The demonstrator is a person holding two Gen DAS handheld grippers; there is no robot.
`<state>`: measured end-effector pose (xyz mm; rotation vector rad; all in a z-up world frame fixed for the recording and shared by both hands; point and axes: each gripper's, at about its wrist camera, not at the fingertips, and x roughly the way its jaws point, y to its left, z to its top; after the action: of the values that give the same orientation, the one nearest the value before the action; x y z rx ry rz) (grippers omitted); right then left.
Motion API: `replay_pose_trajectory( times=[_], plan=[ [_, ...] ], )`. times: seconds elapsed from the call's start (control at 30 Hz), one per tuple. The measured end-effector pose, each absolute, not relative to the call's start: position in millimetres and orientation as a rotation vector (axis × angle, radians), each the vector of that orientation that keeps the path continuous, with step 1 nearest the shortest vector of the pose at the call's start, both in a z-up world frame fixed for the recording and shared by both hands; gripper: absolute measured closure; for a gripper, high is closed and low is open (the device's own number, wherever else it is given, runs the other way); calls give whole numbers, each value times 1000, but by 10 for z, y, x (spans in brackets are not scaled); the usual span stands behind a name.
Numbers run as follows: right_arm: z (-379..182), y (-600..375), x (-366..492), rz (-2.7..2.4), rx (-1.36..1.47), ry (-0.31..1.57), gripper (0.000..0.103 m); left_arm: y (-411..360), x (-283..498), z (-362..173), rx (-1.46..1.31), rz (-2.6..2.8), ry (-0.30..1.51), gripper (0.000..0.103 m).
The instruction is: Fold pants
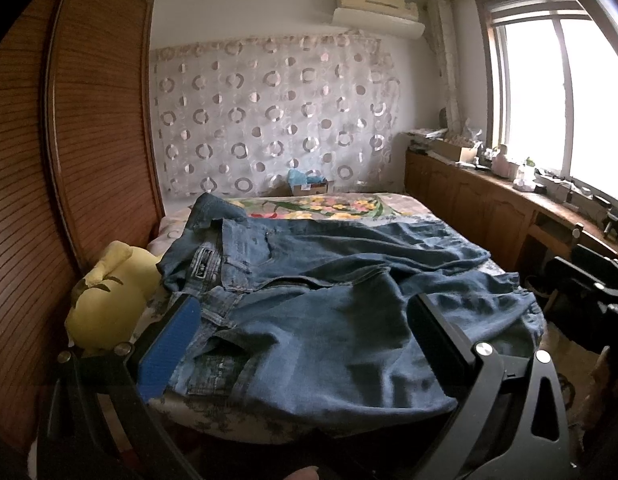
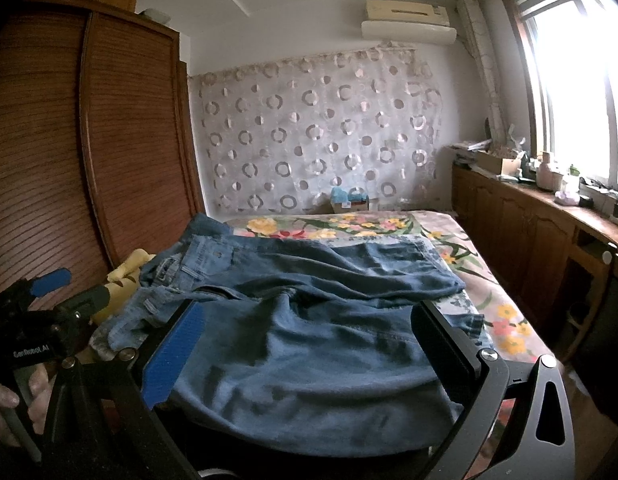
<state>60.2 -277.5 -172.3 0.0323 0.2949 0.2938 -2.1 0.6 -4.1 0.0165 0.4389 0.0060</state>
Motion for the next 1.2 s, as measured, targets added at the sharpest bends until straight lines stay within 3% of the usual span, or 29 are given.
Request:
replay_pose_trajectory(
  times=[0.67,1.1,1.2],
  plan=[
    [-2085,-3327,691,140,-11,427,1,666,241,-484,-6,48,570,0],
    [-2177,-3660,679,85,34,530,9,1234,378,-817,-82,105,634,0],
    [-2192,-3739,652,81,35,544,11,1342,424,-907,-99,109,648,4]
  ],
)
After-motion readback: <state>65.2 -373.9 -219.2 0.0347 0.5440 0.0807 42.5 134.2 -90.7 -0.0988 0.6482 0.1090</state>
